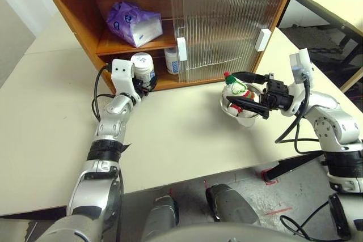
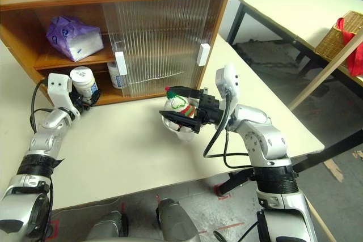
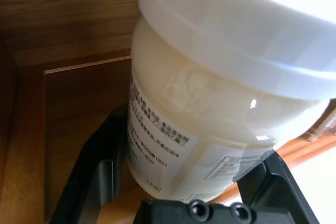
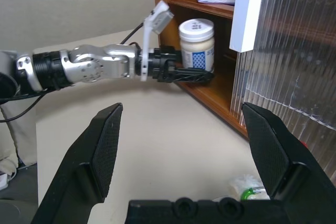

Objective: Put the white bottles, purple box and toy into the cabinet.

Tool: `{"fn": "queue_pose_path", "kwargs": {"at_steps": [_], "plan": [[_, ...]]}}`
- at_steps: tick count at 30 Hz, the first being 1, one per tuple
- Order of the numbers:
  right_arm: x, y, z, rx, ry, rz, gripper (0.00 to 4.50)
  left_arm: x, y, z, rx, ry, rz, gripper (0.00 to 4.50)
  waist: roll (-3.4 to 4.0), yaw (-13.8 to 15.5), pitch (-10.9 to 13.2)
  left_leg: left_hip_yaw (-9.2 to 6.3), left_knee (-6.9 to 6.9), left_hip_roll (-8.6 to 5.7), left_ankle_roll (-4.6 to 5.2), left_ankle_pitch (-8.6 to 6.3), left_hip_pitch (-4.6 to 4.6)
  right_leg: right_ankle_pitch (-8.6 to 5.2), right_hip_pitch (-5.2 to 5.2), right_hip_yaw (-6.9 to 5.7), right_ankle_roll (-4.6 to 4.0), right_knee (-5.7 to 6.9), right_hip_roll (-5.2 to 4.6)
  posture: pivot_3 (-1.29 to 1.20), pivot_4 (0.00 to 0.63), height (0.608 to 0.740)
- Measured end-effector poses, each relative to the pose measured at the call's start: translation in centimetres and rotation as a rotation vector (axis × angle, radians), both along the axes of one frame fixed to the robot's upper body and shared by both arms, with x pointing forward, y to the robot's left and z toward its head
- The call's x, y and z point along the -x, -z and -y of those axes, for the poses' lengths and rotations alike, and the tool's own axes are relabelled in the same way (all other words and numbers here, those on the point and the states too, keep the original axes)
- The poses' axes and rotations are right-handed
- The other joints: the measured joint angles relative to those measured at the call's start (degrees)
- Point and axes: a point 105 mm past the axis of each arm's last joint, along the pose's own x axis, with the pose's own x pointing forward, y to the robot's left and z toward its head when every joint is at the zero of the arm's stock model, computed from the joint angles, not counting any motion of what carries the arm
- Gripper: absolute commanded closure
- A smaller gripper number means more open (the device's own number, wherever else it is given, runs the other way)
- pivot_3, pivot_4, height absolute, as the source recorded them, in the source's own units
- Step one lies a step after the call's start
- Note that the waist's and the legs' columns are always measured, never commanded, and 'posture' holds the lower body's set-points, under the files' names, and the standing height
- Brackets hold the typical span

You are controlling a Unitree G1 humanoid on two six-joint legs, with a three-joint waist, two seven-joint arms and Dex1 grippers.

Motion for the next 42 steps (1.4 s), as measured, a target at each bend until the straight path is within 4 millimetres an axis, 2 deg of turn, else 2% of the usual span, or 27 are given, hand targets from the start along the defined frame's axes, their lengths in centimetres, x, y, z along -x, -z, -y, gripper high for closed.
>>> {"fn": "queue_pose_path", "kwargs": {"at_steps": [6, 11, 16, 26, 29, 30, 42], "plan": [[0.1, 0.1, 0.0, -0.001, 0.001, -0.005, 0.0, -1.2, 0.7, -0.5, -0.001, -0.043, -0.043, 1.31, -0.21, 0.0, 0.1, 0.0, 0.02, -0.09, 0.08, 0.07, -0.02, 0.05, 0.0, 0.04, 0.19, -0.03, -0.03, -0.28, 0.084, 0.74], [0.2, 0.2, 0.0, -0.001, -0.003, -0.008, 0.0, -2.4, 0.6, 0.1, 0.003, -0.055, -0.044, 1.31, -0.32, 0.1, 0.2, -0.02, 0.01, -0.35, 0.24, 0.18, -0.04, 0.09, 0.02, 0.08, 0.31, -0.02, -0.11, -0.28, 0.086, 0.74], [0.3, 0.5, 0.1, -0.001, -0.003, -0.017, 0.0, -2.9, 0.9, 0.7, 0.013, -0.059, -0.059, 1.31, -0.38, 0.1, 0.3, 0.02, 0.0, -0.6, 0.39, 0.26, -0.09, -0.03, 0.03, 0.08, 0.84, -0.04, -0.16, -0.3, 0.086, 0.74], [0.5, 0.3, -0.1, -0.001, -0.006, -0.01, 0.0, -3.4, 1.0, 0.5, 0.017, -0.101, -0.077, 1.31, -0.41, 0.0, 0.3, 0.01, 0.02, -0.77, 0.51, 0.39, -0.04, 0.02, 0.12, 0.12, 0.98, -0.03, -0.24, -0.29, 0.086, 0.74], [0.5, 0.3, -0.1, -0.001, -0.006, -0.01, 0.0, -3.4, 1.0, 0.4, 0.016, -0.11, -0.076, 0.22, -0.41, -0.1, 0.3, 0.01, 0.02, -0.79, 0.49, 0.42, -0.04, 0.02, 0.12, 0.1, 0.97, -0.03, -0.23, -0.29, 0.085, 0.74], [0.5, 0.3, -0.1, -0.001, -0.006, -0.01, 0.0, -3.4, 1.0, 0.3, 0.016, -0.111, -0.075, 0.02, -0.41, -0.1, 0.3, 0.02, 0.02, -0.79, 0.49, 0.43, -0.04, 0.02, 0.13, 0.1, 0.97, -0.03, -0.23, -0.29, 0.084, 0.74], [0.6, 0.2, -0.2, 0.0, -0.025, -0.005, 0.0, -2.8, 1.2, 0.6, 0.011, -0.086, -0.033, 0.02, -0.41, -0.1, 0.3, 0.25, 0.01, -0.86, 0.48, 0.43, -0.04, 0.01, 0.14, 0.08, 0.97, -0.04, -0.2, -0.28, 0.077, 0.74]]}}
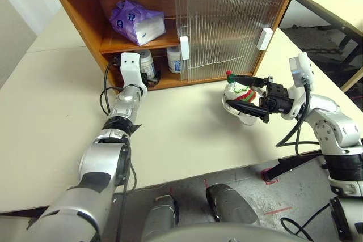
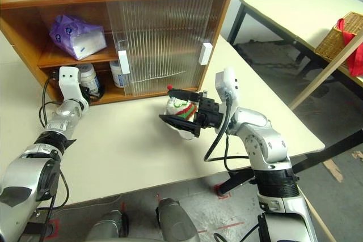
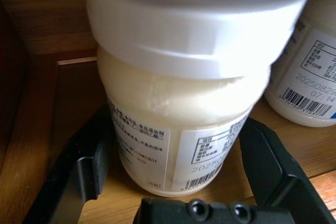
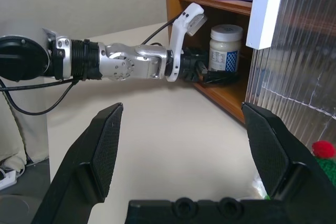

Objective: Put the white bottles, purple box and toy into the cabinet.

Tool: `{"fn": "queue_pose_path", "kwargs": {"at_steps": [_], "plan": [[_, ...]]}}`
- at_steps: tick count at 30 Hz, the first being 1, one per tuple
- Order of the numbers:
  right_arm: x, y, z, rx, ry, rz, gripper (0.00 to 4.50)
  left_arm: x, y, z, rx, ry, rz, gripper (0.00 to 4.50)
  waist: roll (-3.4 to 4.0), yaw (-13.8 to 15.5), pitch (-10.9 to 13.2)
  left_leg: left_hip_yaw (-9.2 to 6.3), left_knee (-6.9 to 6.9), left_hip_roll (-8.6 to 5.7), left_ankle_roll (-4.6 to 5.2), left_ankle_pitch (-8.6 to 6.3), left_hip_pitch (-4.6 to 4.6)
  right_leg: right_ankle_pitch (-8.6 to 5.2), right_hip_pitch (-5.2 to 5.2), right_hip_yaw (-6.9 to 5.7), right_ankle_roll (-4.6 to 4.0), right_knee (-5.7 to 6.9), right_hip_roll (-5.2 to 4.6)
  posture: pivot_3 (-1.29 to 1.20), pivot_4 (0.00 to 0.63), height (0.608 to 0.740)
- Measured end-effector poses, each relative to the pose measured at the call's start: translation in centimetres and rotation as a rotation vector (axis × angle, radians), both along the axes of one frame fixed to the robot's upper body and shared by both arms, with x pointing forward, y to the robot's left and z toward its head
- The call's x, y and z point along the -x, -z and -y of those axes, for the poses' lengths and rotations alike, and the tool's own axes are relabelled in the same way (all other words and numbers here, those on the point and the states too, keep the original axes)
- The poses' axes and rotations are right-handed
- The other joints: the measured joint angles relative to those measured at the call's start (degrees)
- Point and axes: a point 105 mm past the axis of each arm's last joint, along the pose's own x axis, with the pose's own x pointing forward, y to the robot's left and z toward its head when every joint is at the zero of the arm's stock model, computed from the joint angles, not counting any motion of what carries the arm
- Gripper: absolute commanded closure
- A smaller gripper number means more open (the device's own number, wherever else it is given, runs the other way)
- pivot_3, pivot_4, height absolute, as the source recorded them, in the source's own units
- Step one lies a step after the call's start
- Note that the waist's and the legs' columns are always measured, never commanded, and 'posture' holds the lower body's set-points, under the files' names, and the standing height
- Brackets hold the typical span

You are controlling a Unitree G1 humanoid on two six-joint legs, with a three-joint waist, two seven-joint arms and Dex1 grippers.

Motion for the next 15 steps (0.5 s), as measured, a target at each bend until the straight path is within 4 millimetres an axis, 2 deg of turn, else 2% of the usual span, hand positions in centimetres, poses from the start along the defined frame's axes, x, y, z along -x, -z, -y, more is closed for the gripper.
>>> {"fn": "queue_pose_path", "kwargs": {"at_steps": [6, 15], "plan": [[-0.2, 0.0, -0.2, -0.002, -0.007, -0.003, 0.0, 1.5, 0.6, 0.3, 0.007, 0.014, 0.036, 0.02, 0.0, 0.1, 0.0, 0.26, 0.03, -0.08, -0.02, 0.01, 0.05, 0.0, 0.08, -0.08, -0.02, 0.0, 0.04, -0.26, 0.079, 0.74], [-0.1, 0.2, -0.5, -0.016, -0.029, -0.014, 0.0, 5.1, 1.0, 0.2, 0.004, 0.005, 0.027, 0.02, 0.0, 0.6, 0.0, 0.26, 0.03, -0.07, -0.1, -0.02, 0.08, 0.01, 0.08, -0.08, -0.15, 0.01, 0.04, -0.25, 0.08, 0.74]]}}
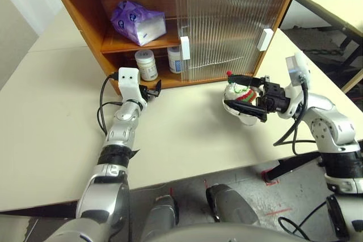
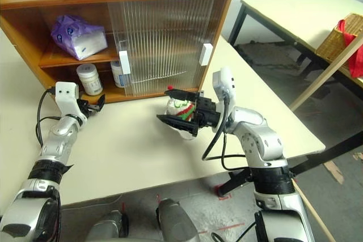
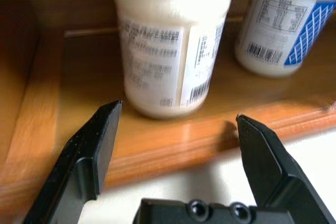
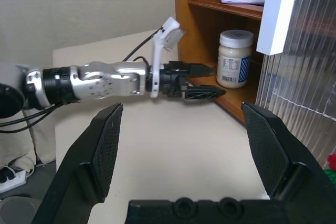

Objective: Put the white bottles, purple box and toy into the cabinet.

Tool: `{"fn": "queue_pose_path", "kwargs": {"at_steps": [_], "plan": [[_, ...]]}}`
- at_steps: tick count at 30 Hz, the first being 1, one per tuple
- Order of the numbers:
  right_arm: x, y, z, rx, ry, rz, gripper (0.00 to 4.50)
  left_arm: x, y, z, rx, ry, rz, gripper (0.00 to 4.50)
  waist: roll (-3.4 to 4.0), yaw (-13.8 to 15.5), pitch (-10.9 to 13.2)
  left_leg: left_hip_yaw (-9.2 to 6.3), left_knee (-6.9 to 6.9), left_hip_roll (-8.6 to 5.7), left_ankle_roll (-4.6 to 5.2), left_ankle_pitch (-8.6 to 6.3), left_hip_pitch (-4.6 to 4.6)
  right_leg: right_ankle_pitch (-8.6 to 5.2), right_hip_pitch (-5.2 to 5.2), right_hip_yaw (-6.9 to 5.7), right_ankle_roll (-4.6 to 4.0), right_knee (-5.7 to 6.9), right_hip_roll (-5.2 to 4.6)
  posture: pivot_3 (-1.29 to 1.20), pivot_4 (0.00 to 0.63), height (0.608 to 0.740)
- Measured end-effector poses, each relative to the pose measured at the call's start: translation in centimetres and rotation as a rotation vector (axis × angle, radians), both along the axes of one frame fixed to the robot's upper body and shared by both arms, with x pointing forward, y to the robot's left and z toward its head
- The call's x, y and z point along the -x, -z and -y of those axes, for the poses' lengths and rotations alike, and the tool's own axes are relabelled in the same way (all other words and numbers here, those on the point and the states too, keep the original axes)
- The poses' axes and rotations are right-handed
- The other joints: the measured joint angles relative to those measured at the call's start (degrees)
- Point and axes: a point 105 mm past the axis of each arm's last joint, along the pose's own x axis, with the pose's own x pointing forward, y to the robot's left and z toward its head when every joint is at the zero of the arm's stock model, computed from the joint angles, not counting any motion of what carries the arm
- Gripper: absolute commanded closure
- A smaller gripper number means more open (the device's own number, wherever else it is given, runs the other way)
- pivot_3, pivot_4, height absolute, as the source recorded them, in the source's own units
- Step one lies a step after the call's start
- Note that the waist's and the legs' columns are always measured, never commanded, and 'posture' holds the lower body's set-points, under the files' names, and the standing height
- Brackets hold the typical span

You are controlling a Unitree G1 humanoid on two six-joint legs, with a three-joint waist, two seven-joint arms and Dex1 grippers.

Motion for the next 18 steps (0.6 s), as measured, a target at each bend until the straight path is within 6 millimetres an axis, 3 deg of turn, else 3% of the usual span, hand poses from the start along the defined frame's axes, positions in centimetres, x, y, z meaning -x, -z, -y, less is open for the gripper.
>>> {"fn": "queue_pose_path", "kwargs": {"at_steps": [7, 8, 12, 18], "plan": [[-0.1, -0.1, -0.1, -0.003, -0.002, 0.001, 0.0, 1.7, -1.8, 1.1, 0.02, 0.077, 0.049, 0.02, 0.0, 0.8, 0.0, -0.38, -0.01, 0.15, -0.12, -0.07, 0.02, 0.1, -0.06, 0.01, -0.24, 0.0, -0.03, -0.25, 0.08, 0.74], [-0.1, -0.1, -0.1, -0.004, -0.001, 0.001, 0.0, 2.0, -2.3, 1.5, 0.024, 0.113, 0.064, 0.2, 0.0, 0.9, 0.0, -0.42, -0.01, 0.15, -0.14, -0.09, 0.02, 0.15, -0.06, 0.01, -0.33, 0.0, -0.03, -0.24, 0.081, 0.74], [-0.3, 0.0, -0.1, -0.01, 0.005, -0.005, 0.0, 3.6, -3.6, 3.7, 0.033, 0.307, 0.125, 1.22, 0.0, 1.3, 0.0, -0.58, -0.08, 0.25, -0.26, -0.16, 0.02, 0.23, -0.15, 0.08, -0.61, 0.01, -0.07, -0.24, 0.08, 0.74], [-0.6, 0.1, 0.0, -0.017, 0.017, -0.015, 0.0, 5.5, -5.6, 7.4, 0.021, 0.556, 0.221, 3.52, 0.02, 2.1, 0.0, -0.8, -0.1, 0.43, -0.41, -0.29, -0.03, 0.19, -0.2, 0.12, -0.95, 0.02, -0.16, -0.24, 0.074, 0.74]]}}
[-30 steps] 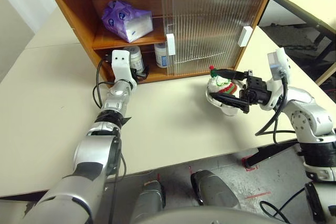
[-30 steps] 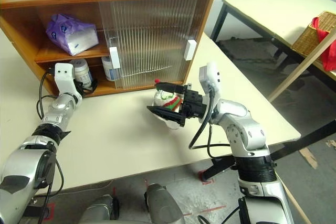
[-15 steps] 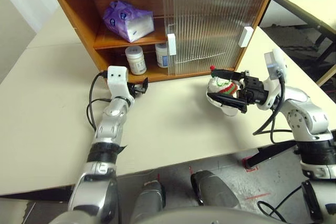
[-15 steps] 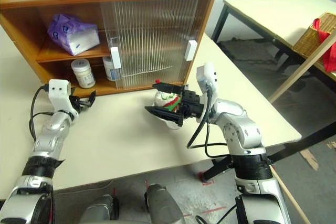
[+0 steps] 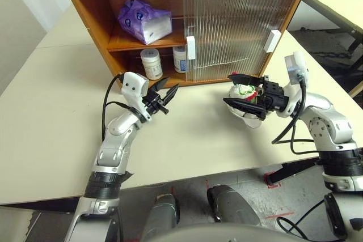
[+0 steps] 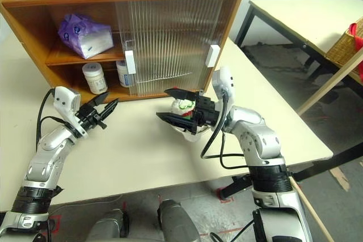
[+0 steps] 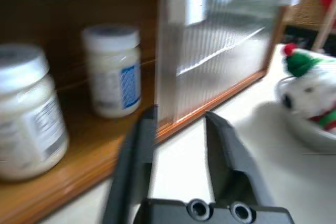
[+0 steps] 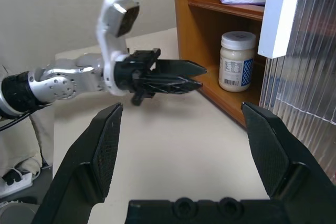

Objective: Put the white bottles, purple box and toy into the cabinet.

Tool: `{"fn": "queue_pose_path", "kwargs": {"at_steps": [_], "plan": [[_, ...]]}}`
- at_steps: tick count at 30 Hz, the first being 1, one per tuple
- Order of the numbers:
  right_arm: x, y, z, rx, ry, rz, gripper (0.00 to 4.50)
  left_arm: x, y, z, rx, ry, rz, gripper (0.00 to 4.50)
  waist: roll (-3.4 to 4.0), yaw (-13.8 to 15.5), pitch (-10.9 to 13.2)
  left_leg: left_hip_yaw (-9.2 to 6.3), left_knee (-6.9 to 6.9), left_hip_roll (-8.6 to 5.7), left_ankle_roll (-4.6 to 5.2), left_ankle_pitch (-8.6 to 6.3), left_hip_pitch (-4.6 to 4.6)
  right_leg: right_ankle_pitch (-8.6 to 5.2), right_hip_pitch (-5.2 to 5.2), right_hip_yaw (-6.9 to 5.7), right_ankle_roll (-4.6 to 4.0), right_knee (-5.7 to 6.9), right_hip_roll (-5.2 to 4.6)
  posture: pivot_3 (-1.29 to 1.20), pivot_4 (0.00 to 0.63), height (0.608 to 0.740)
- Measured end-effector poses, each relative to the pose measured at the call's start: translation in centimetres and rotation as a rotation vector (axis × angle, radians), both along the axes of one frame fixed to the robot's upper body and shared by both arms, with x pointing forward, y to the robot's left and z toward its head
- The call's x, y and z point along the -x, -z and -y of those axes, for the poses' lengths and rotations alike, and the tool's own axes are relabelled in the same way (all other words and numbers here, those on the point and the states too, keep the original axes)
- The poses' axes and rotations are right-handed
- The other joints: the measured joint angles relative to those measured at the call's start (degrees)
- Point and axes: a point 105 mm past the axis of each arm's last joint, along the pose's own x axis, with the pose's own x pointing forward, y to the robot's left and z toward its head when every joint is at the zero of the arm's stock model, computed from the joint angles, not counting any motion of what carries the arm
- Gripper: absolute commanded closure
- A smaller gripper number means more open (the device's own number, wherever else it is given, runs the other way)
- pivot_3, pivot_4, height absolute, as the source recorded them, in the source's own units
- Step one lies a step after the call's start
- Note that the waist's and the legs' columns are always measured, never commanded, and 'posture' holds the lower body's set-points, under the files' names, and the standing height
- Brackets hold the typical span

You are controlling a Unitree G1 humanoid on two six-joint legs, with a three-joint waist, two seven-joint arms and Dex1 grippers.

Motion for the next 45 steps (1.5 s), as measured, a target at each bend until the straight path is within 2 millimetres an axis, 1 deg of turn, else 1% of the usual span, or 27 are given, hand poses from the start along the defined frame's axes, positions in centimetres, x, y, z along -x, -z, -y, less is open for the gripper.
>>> {"fn": "queue_pose_path", "kwargs": {"at_steps": [2, 3, 5, 8, 10, 12, 16, 20, 23, 30, 34, 37, 42, 45], "plan": [[-0.1, -0.1, 0.0, -0.001, 0.001, 0.001, 0.0, 0.1, -0.7, 1.2, 0.011, 0.05, 0.034, 4.24, 0.0, 0.3, 0.0, -0.01, 0.0, 0.1, -0.03, -0.03, -0.02, 0.0, -0.01, -0.05, -0.1, 0.0, 0.0, -0.24, 0.073, 0.74], [-0.2, -0.1, 0.0, -0.002, 0.003, 0.002, 0.0, 0.1, -1.3, 1.8, 0.016, 0.073, 0.054, 4.49, 0.0, 0.4, 0.0, -0.01, 0.0, 0.13, -0.03, -0.03, -0.02, 0.01, -0.01, -0.06, -0.13, 0.0, 0.01, -0.25, 0.073, 0.74], [-0.2, -0.1, 0.0, -0.003, 0.005, 0.005, 0.0, -0.3, -2.7, 3.0, 0.019, 0.103, 0.101, 4.49, 0.0, 0.6, 0.0, 0.0, 0.0, 0.18, -0.03, -0.03, -0.03, 0.02, 0.0, -0.08, -0.18, 0.0, 0.06, -0.25, 0.072, 0.74], [-0.3, -0.1, 0.1, -0.004, 0.013, 0.008, 0.0, -1.6, -4.9, 4.1, 0.019, 0.107, 0.168, 4.49, 0.01, 0.7, 0.0, 0.07, 0.02, 0.2, -0.01, -0.03, 0.0, 0.03, 0.03, -0.08, -0.18, 0.0, 0.08, -0.25, 0.071, 0.74], [-0.3, -0.1, 0.1, -0.004, 0.015, 0.009, 0.0, -2.6, -5.8, 4.6, 0.037, 0.085, 0.194, 4.49, 0.01, 0.7, 0.0, 0.11, 0.04, 0.2, 0.04, -0.03, 0.0, 0.05, 0.05, -0.06, -0.13, -0.02, 0.1, -0.26, 0.07, 0.74], [-0.4, -0.1, 0.1, -0.004, 0.019, 0.01, 0.0, -3.4, -6.3, 5.1, 0.04, 0.062, 0.21, 4.49, 0.01, 0.6, 0.0, 0.15, 0.06, 0.2, 0.08, -0.03, 0.0, 0.0, 0.06, -0.05, 0.0, -0.02, 0.11, -0.27, 0.068, 0.74], [-0.4, -0.1, 0.2, -0.006, 0.031, 0.015, 0.0, -4.4, -6.4, 6.0, 0.042, 0.034, 0.219, 4.49, 0.01, 0.4, 0.0, 0.21, 0.09, 0.19, 0.14, -0.01, 0.0, -0.05, 0.07, -0.06, 0.19, -0.03, 0.13, -0.28, 0.065, 0.74], [-0.3, -0.2, 0.2, -0.006, 0.039, 0.022, 0.0, -5.5, -5.8, 6.7, 0.024, 0.013, 0.191, 4.49, 0.0, 0.1, 0.0, 0.28, 0.14, 0.15, 0.23, 0.04, 0.0, -0.05, 0.11, -0.08, 0.39, -0.03, 0.14, -0.29, 0.06, 0.74], [-0.4, -0.3, 0.2, -0.006, 0.043, 0.022, 0.0, -6.2, -5.2, 7.1, -0.005, -0.003, 0.176, 4.49, 0.0, -0.2, 0.0, 0.35, 0.24, 0.09, 0.31, 0.08, -0.01, -0.11, 0.12, -0.1, 0.77, -0.03, 0.14, -0.29, 0.059, 0.74], [-0.4, -0.3, 0.3, -0.002, 0.052, 0.024, 0.0, -7.0, -5.1, 6.6, -0.036, -0.076, 0.191, 4.49, 0.0, -1.5, 0.0, 0.43, 0.43, -0.06, 0.45, 0.16, -0.02, 0.0, 0.19, -0.12, 0.97, -0.03, 0.12, -0.29, 0.058, 0.74], [-0.4, -0.3, 0.3, -0.001, 0.052, 0.024, 0.0, -7.5, -5.3, 5.4, -0.158, -0.146, 0.239, 4.49, 0.01, -2.5, 0.0, 0.44, 0.49, -0.16, 0.47, 0.17, 0.0, 0.02, 0.21, -0.12, 0.99, -0.02, 0.11, -0.29, 0.058, 0.74], [-0.4, -0.3, 0.3, -0.001, 0.049, 0.024, 0.0, -7.5, -5.4, 4.9, -0.182, -0.178, 0.247, 4.49, 0.01, -3.4, 0.0, 0.47, 0.56, -0.23, 0.47, 0.18, 0.0, 0.05, 0.21, -0.12, 0.98, -0.01, 0.12, -0.29, 0.058, 0.74], [-0.4, -0.3, 0.3, -0.002, 0.041, 0.022, 0.0, -6.8, -5.4, 2.7, -0.213, -0.241, 0.253, 4.49, 0.01, -4.4, 0.0, 0.59, 0.57, -0.3, 0.44, 0.17, 0.04, 0.08, 0.21, -0.16, 0.92, 0.01, 0.22, -0.27, 0.059, 0.74], [-0.3, -0.2, 0.3, -0.002, 0.036, 0.023, 0.0, -6.1, -5.3, 0.9, -0.219, -0.293, 0.247, 4.49, 0.02, -4.5, 0.0, 0.62, 0.56, -0.29, 0.42, 0.17, 0.09, 0.11, 0.22, -0.17, 0.87, 0.03, 0.26, -0.26, 0.061, 0.74]]}}
